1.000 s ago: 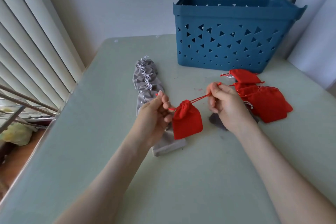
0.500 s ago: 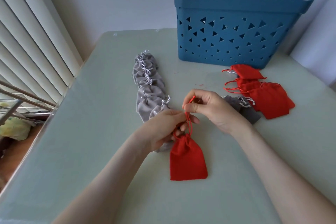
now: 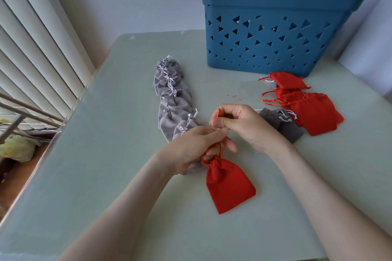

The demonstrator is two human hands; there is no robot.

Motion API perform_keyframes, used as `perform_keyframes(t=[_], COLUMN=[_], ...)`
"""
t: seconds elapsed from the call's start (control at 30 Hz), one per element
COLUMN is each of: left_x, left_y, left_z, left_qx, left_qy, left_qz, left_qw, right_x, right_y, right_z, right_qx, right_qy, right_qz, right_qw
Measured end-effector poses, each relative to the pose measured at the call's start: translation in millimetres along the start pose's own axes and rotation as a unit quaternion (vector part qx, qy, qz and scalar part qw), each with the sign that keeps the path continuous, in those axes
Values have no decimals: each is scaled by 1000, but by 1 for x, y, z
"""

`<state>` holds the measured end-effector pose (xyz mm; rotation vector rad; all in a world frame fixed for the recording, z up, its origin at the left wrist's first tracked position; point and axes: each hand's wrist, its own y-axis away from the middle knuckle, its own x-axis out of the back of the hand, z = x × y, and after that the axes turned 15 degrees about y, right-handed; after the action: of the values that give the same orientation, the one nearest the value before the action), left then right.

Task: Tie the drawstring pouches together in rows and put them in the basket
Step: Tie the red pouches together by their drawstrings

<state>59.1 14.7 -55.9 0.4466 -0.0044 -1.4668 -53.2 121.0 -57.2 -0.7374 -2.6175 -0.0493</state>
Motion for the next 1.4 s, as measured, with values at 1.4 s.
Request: perform_keyframes(t=[1.4], left_x=[0], left_y=[-7], left_z=[1], left_qx=[-172], left_qy=[208], left_qz=[85], left_qw=[959], right_x=[0], right_y=[1], right_z=[8], right_qx=[-6], right_qy=[-118], right_qz=[-30], right_qw=[993])
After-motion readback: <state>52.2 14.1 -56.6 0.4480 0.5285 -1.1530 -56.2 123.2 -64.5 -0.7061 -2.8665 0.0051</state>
